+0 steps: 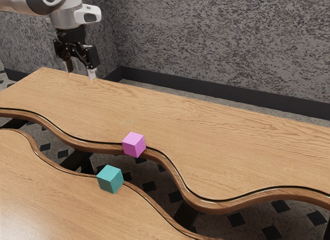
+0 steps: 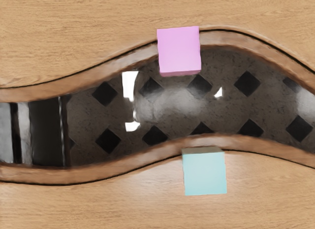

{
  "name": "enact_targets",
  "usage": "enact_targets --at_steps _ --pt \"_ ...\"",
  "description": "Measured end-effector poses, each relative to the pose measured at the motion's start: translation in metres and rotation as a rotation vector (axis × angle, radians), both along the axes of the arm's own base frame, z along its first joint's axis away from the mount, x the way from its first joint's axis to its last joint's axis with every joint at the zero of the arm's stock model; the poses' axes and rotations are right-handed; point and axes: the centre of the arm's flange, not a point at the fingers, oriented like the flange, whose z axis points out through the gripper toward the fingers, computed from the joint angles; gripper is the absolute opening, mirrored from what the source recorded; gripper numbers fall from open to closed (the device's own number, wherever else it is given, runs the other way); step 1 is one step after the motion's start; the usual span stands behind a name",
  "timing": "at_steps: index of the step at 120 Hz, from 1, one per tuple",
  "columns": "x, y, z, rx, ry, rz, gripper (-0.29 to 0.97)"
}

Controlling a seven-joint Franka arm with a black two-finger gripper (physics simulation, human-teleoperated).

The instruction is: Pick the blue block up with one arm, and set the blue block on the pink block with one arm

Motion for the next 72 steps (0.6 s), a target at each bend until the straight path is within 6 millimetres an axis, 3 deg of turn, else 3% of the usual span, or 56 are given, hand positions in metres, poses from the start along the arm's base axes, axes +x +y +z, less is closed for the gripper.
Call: enact_targets --at_steps 14,23,33,43,58,72 --pt "0.002 0.012 0.000 0.001 -0.038 0.001 0.68" --pt "-0.027 0.017 -0.008 -0.022 -0.038 -0.009 0.68" --pt "-0.055 0.021 -0.082 -0.058 0.036 -0.010 0.68" --pt "-0.066 0.014 -0.152 -0.097 0.073 -0.013 0.68" --pt "-0.053 0.003 -0.198 -0.102 0.053 -0.027 0.68" --pt "-0.032 -0.001 -0.257 -0.098 0.098 -0.022 0.68"
